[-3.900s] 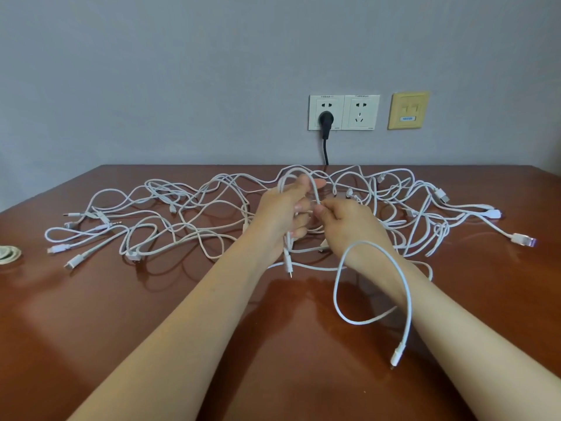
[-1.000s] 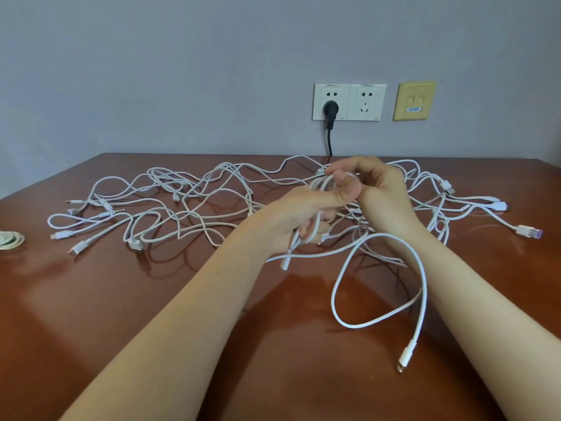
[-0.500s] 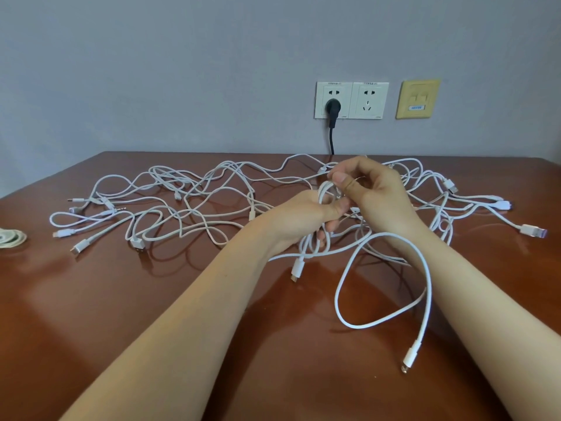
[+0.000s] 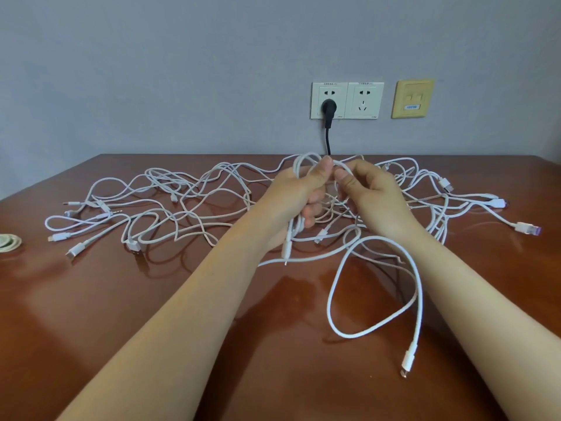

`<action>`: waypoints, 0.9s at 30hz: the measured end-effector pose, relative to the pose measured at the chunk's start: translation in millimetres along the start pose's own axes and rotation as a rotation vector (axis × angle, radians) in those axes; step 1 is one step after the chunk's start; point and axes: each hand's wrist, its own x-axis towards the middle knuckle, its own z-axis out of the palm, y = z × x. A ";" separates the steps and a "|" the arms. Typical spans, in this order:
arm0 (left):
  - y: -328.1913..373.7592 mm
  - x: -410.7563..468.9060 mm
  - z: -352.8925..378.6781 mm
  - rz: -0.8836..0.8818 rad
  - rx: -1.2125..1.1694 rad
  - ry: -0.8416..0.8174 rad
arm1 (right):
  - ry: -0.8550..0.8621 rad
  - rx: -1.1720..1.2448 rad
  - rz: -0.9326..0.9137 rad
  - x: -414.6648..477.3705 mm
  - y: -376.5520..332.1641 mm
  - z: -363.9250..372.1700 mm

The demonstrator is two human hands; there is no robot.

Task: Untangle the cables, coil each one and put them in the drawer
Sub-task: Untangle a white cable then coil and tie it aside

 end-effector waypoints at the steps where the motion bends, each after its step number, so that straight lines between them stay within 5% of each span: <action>1: 0.9 0.7 -1.8 -0.021 -0.063 -0.012 | -0.009 -0.002 0.006 -0.7 1.3 0.3; 7: 4.1 4.1 -12.1 -0.121 -0.212 0.038 | -0.043 -0.005 -0.017 -3.2 2.1 -0.1; 16: -5.8 9.8 -5.8 0.052 0.129 0.205 | 0.091 -0.111 -0.097 -9.1 -5.6 7.8; 27: -10.8 9.7 1.9 0.159 0.292 0.390 | -0.168 -0.233 -0.164 -15.9 -4.4 14.2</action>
